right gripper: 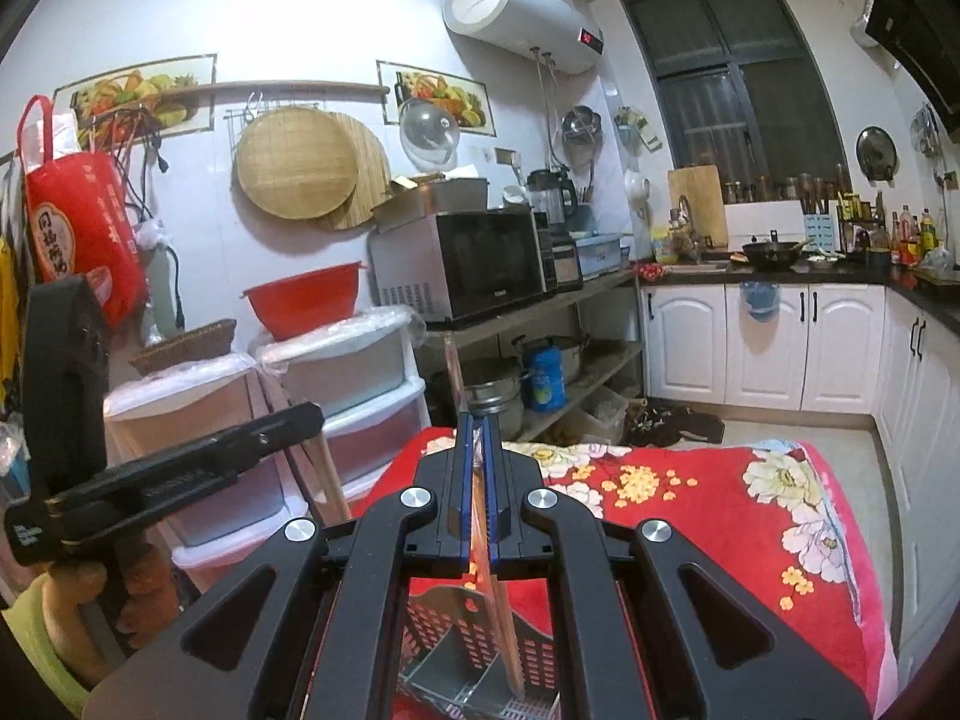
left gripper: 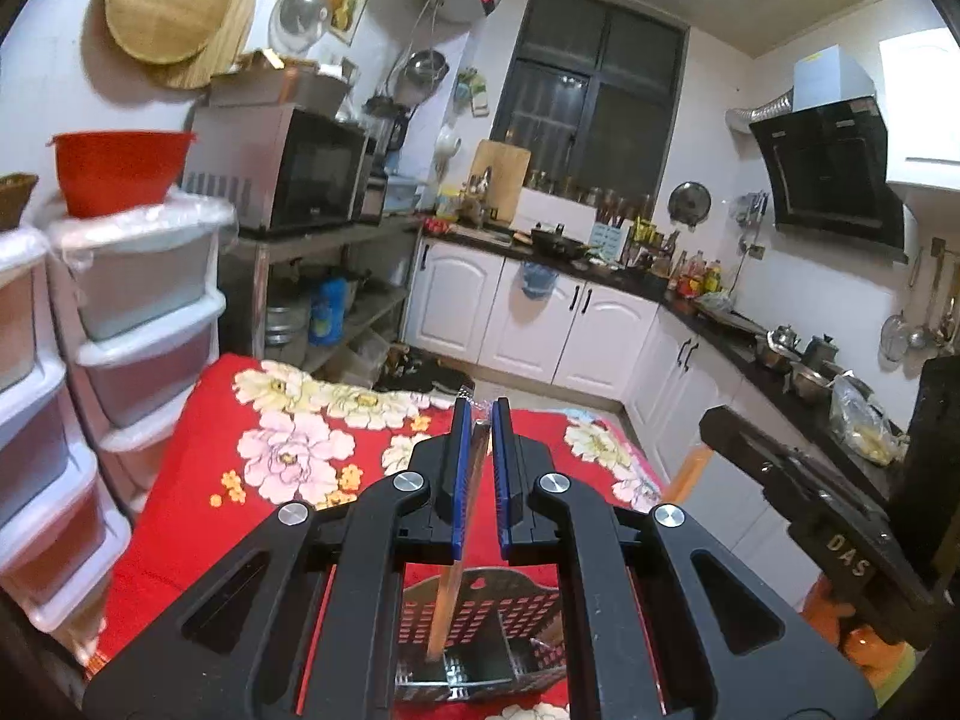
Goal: Organize utensils
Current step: 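Lift the held chopstick with the left tool over the grey caddy while the right tool carries its chopstick there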
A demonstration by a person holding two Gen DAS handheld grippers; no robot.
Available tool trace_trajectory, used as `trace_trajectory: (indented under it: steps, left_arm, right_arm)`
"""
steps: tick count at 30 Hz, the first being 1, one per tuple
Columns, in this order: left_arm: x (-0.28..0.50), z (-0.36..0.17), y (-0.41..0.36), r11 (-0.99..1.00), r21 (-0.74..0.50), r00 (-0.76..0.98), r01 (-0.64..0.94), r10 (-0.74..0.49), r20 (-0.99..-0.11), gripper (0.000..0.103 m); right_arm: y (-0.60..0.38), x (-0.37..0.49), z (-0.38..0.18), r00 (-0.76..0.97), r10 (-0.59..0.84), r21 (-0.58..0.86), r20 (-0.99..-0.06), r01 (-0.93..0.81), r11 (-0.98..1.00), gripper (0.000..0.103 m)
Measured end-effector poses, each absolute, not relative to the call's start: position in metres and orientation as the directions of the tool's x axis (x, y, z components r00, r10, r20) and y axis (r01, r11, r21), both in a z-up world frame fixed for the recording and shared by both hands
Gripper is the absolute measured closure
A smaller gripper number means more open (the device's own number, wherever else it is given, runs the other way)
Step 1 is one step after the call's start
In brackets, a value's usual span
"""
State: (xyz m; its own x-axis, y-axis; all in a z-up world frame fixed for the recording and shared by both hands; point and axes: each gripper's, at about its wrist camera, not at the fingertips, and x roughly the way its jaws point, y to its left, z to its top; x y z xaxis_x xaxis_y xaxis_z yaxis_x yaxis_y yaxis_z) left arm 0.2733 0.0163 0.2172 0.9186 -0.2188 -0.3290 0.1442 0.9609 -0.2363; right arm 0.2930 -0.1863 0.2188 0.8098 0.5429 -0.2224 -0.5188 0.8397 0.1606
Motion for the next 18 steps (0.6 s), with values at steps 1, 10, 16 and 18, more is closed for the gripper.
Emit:
trace_trajectory:
  steps: [1,10,16,18]
  left_arm:
    - [0.276,0.214,0.017,0.960,-0.240,0.917,0.143,-0.220,-0.334,0.101]
    - [0.292,0.177,0.018,0.960,-0.247,0.905,0.136,-0.221,-0.363,0.101]
    - [0.299,0.153,0.020,0.956,-0.263,0.887,0.129,-0.230,-0.400,0.101]
    - [0.301,0.144,0.022,0.954,-0.272,0.880,0.126,-0.234,-0.414,0.101]
  right_arm:
    - [-0.186,0.296,0.215,0.808,0.543,0.163,-0.230,-0.518,0.840,0.100]
    - [-0.179,0.314,0.179,0.779,0.547,0.200,-0.307,-0.510,0.837,0.099]
    - [-0.175,0.320,0.159,0.764,0.545,0.217,-0.346,-0.500,0.838,0.099]
    - [-0.175,0.322,0.153,0.762,0.540,0.226,-0.358,-0.491,0.841,0.099]
